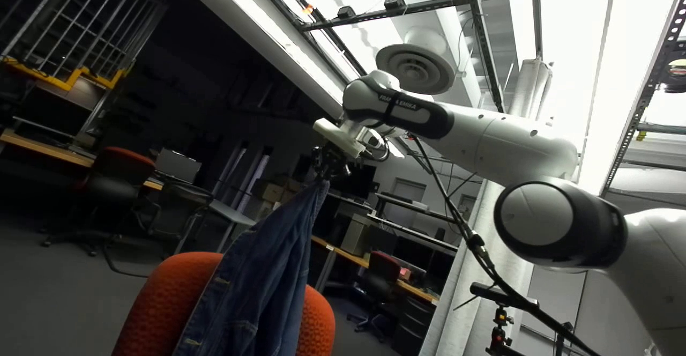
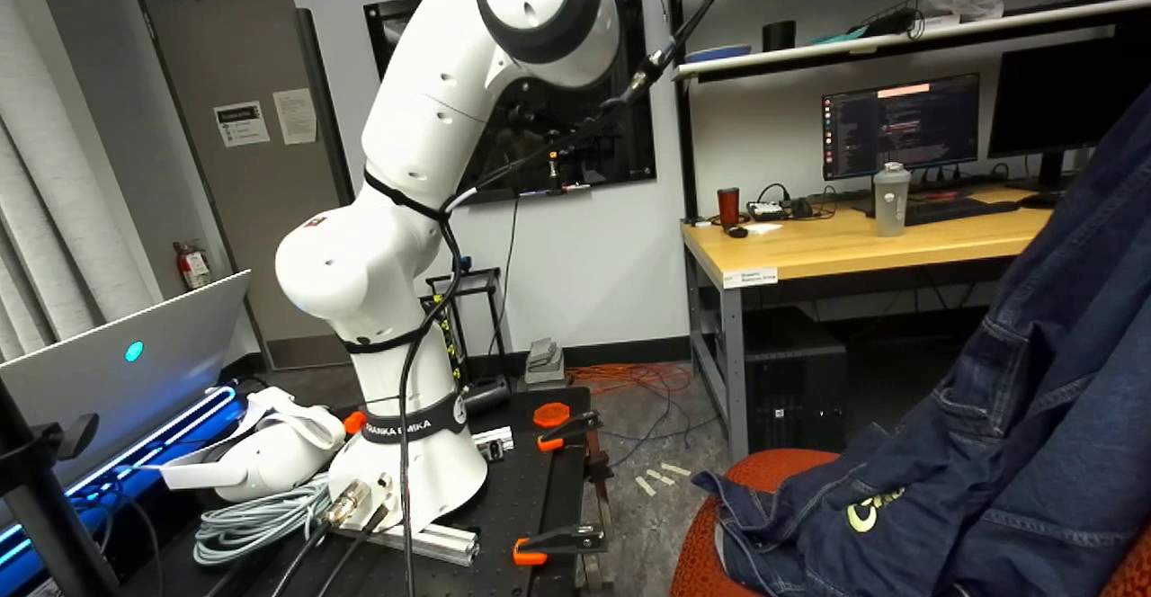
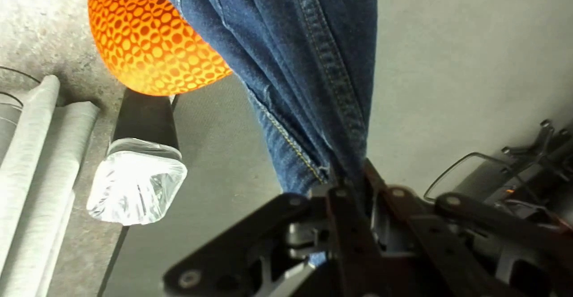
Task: Hang the jean jacket on the backrest of the chair
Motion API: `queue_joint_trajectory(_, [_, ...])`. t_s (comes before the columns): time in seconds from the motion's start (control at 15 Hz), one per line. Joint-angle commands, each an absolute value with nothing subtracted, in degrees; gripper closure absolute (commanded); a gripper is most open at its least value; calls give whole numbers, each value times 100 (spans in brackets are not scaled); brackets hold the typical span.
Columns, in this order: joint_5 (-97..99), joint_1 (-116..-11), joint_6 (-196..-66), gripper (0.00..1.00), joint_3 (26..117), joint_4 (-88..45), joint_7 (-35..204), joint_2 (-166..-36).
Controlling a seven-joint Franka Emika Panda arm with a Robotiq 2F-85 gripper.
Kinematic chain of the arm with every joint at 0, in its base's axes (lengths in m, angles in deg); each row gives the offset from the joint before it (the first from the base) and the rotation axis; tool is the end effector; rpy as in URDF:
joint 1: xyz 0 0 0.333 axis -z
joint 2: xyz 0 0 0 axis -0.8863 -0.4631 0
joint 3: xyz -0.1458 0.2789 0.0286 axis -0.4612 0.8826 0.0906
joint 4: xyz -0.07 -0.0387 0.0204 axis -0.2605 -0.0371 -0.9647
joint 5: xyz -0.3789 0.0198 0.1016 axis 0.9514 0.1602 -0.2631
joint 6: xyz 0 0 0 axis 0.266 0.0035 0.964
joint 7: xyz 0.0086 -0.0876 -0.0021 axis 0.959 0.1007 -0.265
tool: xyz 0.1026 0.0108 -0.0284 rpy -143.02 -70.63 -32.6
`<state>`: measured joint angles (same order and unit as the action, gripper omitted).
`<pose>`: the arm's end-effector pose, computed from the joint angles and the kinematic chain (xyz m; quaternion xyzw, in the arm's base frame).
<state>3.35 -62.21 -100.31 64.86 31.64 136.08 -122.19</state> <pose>0.7328 -0.0846 0.6501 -0.8206 0.5111 -0.2557 0.0025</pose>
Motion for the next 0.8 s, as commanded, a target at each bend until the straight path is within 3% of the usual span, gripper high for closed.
queue_joint_trajectory(0.0, [507, -6069, -9882, 98, 6384, 4130, 13985, -13119])
queue_joint_trajectory(0.73, [478, -5929, -9932, 98, 6089, 4333, 14006, -14374])
